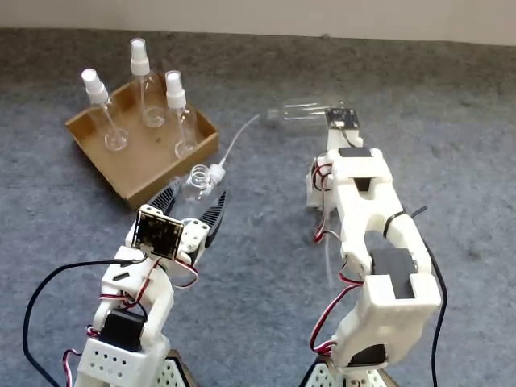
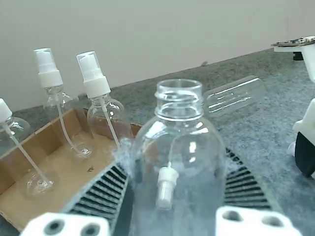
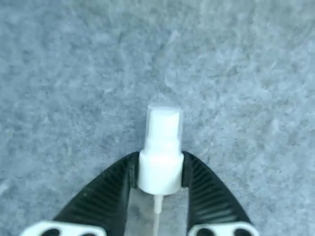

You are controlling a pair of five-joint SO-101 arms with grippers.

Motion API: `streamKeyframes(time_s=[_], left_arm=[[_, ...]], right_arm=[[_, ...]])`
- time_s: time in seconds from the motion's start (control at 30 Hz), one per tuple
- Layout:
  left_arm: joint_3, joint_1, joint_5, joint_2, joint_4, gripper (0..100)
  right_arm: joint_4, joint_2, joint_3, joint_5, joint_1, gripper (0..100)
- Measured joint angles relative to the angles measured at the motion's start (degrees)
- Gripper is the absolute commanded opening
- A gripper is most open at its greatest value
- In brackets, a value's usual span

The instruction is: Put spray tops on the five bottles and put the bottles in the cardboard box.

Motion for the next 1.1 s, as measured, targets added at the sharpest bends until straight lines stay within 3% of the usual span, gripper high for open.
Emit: streamKeyframes(time_s=[0.2, 0.43, 0.7, 1.1], left_arm=[[0.0, 0.0, 0.0, 0.0, 0.0, 9], [0.0, 0.3, 0.0, 0.0, 0.0, 9], [0.0, 11.4, -0.2, 0.0, 0.0, 9], [0.0, 14.0, -0.4, 0.0, 0.0, 9]], right_arm=[[2.3, 0.0, -0.2, 0.0, 0.0, 2.0], [12.7, -4.4, -7.5, 0.0, 0.0, 2.0], [21.4, -22.5, -12.1, 0.0, 0.0, 2.0], [21.9, -54.2, -9.8, 0.0, -9.7, 2.0]])
